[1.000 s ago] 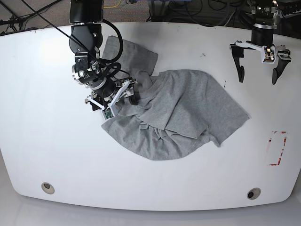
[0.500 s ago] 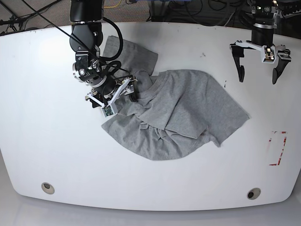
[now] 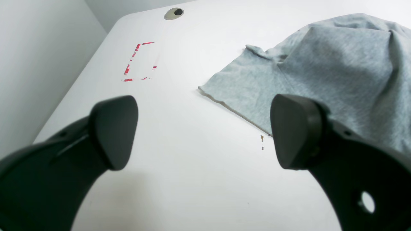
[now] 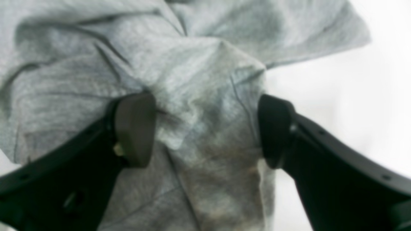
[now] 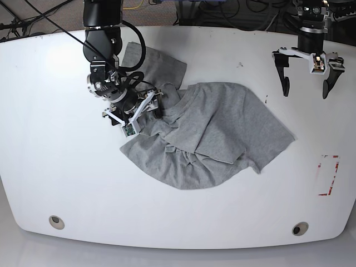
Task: Fold the T-shirt properly
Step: 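Adjust the right gripper's pinch on the bunched grey shirt fabric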
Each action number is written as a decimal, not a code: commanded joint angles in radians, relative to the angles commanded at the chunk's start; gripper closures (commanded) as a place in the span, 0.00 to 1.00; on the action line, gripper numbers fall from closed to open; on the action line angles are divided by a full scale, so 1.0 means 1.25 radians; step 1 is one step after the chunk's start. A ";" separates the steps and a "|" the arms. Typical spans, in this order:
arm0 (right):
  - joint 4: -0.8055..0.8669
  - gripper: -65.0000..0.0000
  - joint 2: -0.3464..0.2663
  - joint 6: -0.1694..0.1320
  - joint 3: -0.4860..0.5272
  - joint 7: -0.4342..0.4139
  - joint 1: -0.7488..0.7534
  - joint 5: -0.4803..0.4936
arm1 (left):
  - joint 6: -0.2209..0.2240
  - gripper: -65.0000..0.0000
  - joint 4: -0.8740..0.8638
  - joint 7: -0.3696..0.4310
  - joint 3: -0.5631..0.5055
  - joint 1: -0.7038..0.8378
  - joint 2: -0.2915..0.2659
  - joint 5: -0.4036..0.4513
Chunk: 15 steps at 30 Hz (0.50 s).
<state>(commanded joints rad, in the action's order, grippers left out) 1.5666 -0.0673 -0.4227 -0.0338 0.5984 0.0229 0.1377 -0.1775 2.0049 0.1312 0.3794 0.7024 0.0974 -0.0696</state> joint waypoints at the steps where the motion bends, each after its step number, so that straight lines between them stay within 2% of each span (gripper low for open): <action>1: 0.000 0.46 0.000 0.000 0.000 0.000 -0.001 0.000 | 0.000 0.04 0.000 0.000 0.000 0.000 0.000 0.000; 6: 0.002 0.60 0.000 0.001 0.000 0.003 -0.001 -0.001 | -0.001 0.04 0.002 0.003 -0.001 0.002 0.000 0.001; 15: 0.014 0.71 -0.004 0.004 0.000 0.008 0.001 -0.001 | -0.002 0.03 0.006 0.006 0.006 0.011 -0.002 0.001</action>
<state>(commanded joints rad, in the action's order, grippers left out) 1.5846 -0.0719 -0.4180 -0.0338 0.6087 0.0239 0.1362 -0.1794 2.0124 0.1383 0.3863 0.7162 0.0950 -0.0686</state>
